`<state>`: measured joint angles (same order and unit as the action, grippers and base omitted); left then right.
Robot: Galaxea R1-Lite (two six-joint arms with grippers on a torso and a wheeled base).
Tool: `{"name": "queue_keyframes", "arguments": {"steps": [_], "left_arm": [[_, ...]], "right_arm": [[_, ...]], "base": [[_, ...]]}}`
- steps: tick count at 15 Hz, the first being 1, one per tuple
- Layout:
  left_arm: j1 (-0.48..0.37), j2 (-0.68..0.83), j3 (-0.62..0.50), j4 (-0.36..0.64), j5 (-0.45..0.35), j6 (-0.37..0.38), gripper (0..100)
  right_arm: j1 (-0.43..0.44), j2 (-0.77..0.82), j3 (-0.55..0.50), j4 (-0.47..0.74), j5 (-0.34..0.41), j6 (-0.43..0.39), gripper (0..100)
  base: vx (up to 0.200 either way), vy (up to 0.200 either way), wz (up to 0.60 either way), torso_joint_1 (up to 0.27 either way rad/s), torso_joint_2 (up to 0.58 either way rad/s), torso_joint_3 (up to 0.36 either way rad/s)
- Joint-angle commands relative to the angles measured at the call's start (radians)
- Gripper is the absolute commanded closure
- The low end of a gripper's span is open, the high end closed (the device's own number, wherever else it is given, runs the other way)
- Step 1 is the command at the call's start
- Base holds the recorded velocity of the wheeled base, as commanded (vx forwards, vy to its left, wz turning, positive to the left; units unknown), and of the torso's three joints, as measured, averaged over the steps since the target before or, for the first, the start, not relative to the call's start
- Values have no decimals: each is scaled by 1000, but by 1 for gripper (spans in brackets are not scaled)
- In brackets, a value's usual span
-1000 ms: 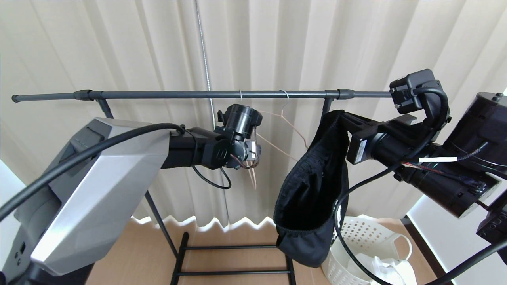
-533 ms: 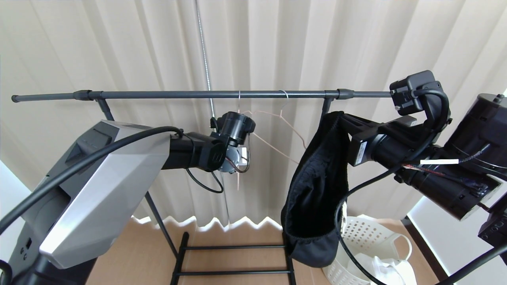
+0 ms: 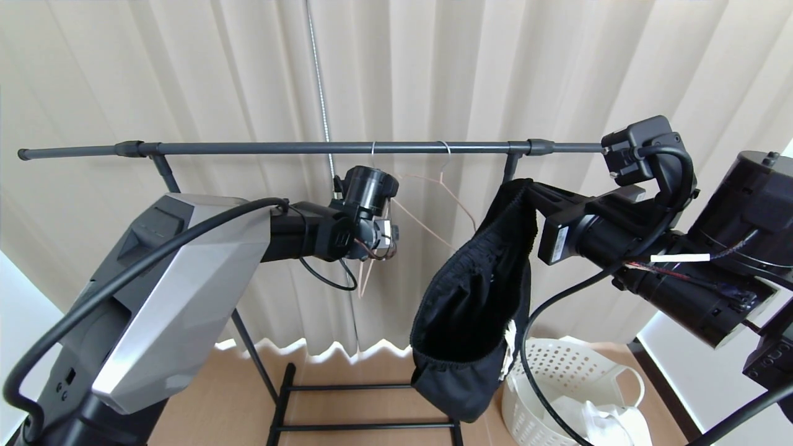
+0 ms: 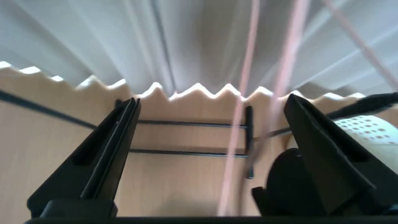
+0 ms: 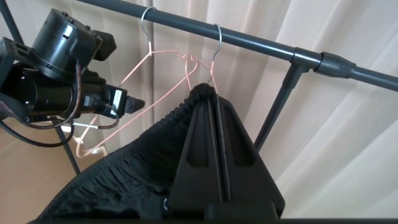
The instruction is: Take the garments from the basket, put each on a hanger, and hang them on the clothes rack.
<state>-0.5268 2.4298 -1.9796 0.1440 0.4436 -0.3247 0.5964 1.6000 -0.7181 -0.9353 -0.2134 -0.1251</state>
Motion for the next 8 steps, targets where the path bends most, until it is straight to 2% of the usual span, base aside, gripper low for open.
{"name": "queue_keyframes", "arguments": {"steps": [1, 3, 4, 8], "left_arm": [[1, 26, -20, 0, -17, 9, 0], [-2, 28, -20, 0, -33, 15, 0], [-2, 28, -20, 0, -31, 19, 100], [-1, 26, -20, -3, -29, 27, 100]], "right_arm": [[0, 3, 0, 0, 0, -1, 100], [0, 3, -1, 0, 0, -1, 100], [0, 3, -1, 0, 0, -1, 100], [0, 5, 0, 0, 0, -1, 100]], "base": [[0, 0, 0, 0, 0, 0], [0, 0, 0, 0, 0, 0], [0, 0, 0, 0, 0, 0], [0, 0, 0, 0, 0, 0]]}}
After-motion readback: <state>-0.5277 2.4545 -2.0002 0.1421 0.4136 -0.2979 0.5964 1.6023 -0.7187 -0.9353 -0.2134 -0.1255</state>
